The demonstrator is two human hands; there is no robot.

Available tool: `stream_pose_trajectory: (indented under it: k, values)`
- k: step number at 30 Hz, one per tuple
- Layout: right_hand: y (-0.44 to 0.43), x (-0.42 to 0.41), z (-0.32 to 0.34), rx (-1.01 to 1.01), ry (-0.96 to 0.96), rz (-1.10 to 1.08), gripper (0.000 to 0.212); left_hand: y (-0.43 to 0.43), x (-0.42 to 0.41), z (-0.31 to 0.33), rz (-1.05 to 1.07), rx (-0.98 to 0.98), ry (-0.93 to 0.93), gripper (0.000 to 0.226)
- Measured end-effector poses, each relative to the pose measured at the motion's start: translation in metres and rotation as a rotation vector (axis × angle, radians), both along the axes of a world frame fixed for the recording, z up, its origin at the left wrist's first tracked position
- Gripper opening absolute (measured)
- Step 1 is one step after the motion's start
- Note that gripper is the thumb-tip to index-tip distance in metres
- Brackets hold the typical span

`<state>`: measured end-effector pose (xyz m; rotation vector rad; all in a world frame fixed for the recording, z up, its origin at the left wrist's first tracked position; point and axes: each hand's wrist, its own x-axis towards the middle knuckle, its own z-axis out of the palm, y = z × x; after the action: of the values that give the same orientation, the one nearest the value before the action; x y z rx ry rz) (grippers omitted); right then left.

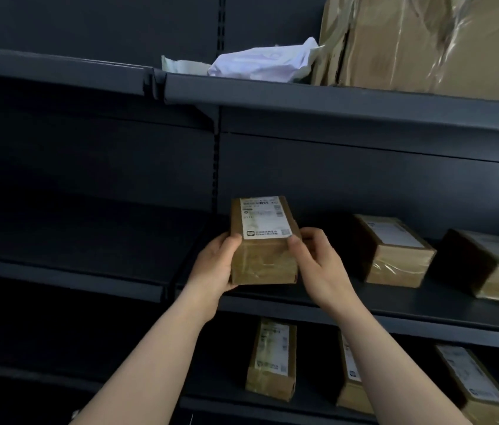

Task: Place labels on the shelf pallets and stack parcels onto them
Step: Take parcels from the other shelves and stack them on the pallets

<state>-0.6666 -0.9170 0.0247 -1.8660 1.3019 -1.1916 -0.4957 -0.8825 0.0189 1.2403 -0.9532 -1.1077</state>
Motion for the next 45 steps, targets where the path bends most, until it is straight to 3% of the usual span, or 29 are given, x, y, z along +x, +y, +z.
stream_pose_trajectory:
  k: [5, 10, 15, 20, 22, 24, 26, 29, 33, 38, 45]
  values:
    - [-0.033, -0.067, 0.006, -0.128, 0.232, -0.347, 0.044, 0.006, -0.02, 0.002, 0.058, 0.03, 0.08, 0.017]
    - [-0.071, -0.133, 0.004, 0.095, 0.495, -0.603, 0.065, 0.002, -0.04, 0.003, 0.073, 0.016, 0.1, 0.017]
    - [-0.086, -0.148, 0.009, 0.284, 0.084, -0.57, 0.102, -0.003, -0.054, 0.001, 0.098, 0.004, 0.077, 0.018]
    - [-0.073, -0.162, 0.001, 0.38, -0.036, -0.482, 0.133, -0.006, -0.069, -0.008, 0.056, -0.04, -0.052, 0.027]
    - [-0.063, -0.166, -0.003, 0.403, -0.098, -0.397, 0.13, -0.008, -0.075, -0.011, 0.039, -0.038, -0.121, 0.039]
    - [-0.048, -0.162, -0.002, 0.403, -0.137, -0.299, 0.11, -0.009, -0.081, -0.014, 0.017, -0.017, -0.143, 0.049]
    - [-0.037, -0.157, -0.006, 0.388, -0.135, -0.253, 0.09, -0.006, -0.086, -0.016, -0.002, -0.012, -0.134, 0.043]
    - [-0.024, -0.147, -0.015, 0.343, -0.215, -0.204, 0.078, 0.004, -0.085, -0.016, -0.005, -0.023, -0.08, 0.026]
    - [-0.006, -0.129, -0.015, 0.214, -0.357, -0.107, 0.061, 0.025, -0.068, -0.014, 0.036, -0.094, -0.027, 0.029]
    - [0.008, -0.078, -0.004, 0.142, -0.443, 0.107, 0.054, 0.061, -0.026, -0.011, 0.154, -0.112, 0.082, 0.026]
    - [0.021, 0.039, 0.0, 0.26, -0.492, 0.404, 0.066, 0.126, 0.062, -0.006, 0.416, -0.216, 0.047, 0.027]
